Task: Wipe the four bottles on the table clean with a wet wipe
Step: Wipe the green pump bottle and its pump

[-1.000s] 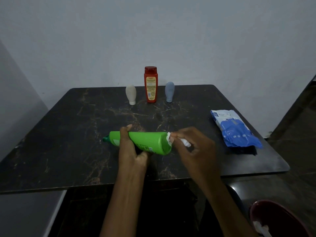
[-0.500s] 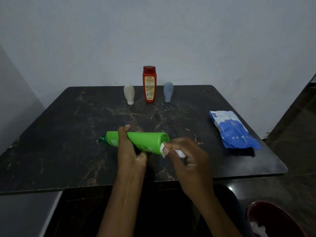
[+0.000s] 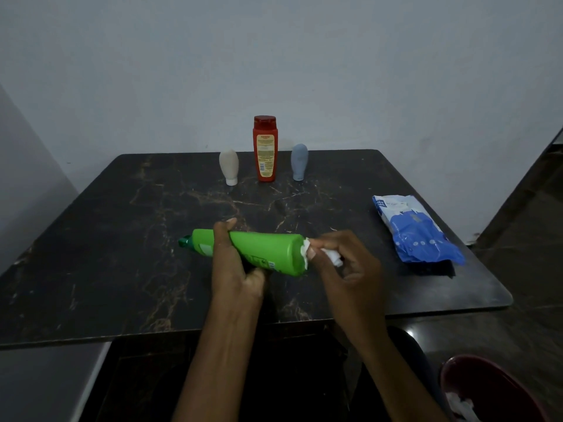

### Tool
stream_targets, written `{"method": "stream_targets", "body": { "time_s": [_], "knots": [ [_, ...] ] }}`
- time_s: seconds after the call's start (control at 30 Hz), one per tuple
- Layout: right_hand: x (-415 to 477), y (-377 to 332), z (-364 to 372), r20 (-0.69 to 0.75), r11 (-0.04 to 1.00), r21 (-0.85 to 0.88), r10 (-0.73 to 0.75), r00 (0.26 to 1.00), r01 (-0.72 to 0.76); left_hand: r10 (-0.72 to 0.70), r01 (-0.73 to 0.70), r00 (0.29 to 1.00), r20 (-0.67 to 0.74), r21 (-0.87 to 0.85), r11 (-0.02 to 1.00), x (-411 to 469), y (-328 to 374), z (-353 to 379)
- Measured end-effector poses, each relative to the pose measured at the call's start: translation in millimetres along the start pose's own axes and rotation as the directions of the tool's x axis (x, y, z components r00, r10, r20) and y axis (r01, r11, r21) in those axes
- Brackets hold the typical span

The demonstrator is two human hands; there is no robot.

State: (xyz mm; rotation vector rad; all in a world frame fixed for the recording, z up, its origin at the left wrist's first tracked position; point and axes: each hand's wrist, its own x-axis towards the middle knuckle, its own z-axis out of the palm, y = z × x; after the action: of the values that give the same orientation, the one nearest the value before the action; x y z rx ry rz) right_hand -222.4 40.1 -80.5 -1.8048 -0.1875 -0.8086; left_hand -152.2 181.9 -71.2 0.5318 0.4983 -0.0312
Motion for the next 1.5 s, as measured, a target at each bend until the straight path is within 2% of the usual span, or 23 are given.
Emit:
{"method": "stream_targets", "body": {
  "time_s": [0.1,0.2,0.33,0.4,0.47,0.53,0.6,0.67,0.77,0.87,0.93,1.03,1.13,1.27,1.37,1.5],
  "knots": [
    [-14,1,-1,0.040,0.996,0.067,0.059,0.997,-0.061,0.008,-0.008,1.000,0.013,-0.006,1.000,3,2,-2],
    [-15,-12,3,0.061,0.989,0.132,0.053,0.997,-0.061,0.007,-0.007,1.000,0.002,0.022,1.000,3,-5,-1],
    [4,-4,3,-0.010,0.998,0.045,0.054,0.999,-0.053,-0.016,0.016,1.000,0.015,0.000,1.000,5,-9,-1],
    [1,9,2,-0.011,0.994,0.012,0.113,0.993,-0.113,0.000,0.002,0.999,0.048,-0.039,0.999,7,-5,-3],
    [-9,20,4,0.018,0.966,0.067,0.249,0.968,-0.250,0.038,-0.034,0.993,0.109,-0.039,0.999,10,-2,-5],
    [-18,22,9,0.091,0.854,0.271,0.436,0.895,-0.443,0.054,-0.055,0.975,0.217,-0.002,0.998,10,-2,-6],
    [-18,22,9,0.207,0.642,0.481,0.579,0.789,-0.597,0.053,-0.068,0.952,0.302,0.040,0.997,12,-2,-5],
    [-13,23,6,0.285,0.492,0.559,0.642,0.712,-0.667,0.024,-0.066,0.929,0.369,0.103,0.992,13,1,-2],
    [-7,26,0,0.341,0.371,0.601,0.681,0.648,-0.708,-0.076,-0.073,0.880,0.470,0.292,0.954,11,14,9],
    [-5,29,1,0.289,0.356,0.647,0.703,0.649,-0.674,-0.082,-0.280,0.806,0.586,0.499,0.820,9,31,26],
    [-2,31,3,0.226,0.382,0.662,0.719,0.658,-0.645,-0.080,-0.389,0.800,0.595,0.615,0.686,5,41,42],
    [2,31,7,0.173,0.434,0.651,0.714,0.679,-0.623,-0.064,-0.459,0.814,0.577,0.707,0.538,-2,46,63],
    [8,30,9,0.160,0.456,0.643,0.706,0.690,-0.615,-0.044,-0.518,0.809,0.586,0.746,0.418,-3,52,85],
    [19,34,3,0.118,0.499,0.602,0.715,0.689,-0.623,-0.079,-0.584,0.798,0.597,0.799,0.143,-1,64,118],
    [31,43,-7,0.046,0.585,0.523,0.707,0.706,-0.620,-0.115,-0.647,0.758,0.642,0.763,-0.006,0,63,142],
    [49,61,-22,-0.078,0.711,0.374,0.663,0.744,-0.595,-0.106,-0.673,0.739,0.665,0.723,-0.153,20,55,175]
  ]
}}
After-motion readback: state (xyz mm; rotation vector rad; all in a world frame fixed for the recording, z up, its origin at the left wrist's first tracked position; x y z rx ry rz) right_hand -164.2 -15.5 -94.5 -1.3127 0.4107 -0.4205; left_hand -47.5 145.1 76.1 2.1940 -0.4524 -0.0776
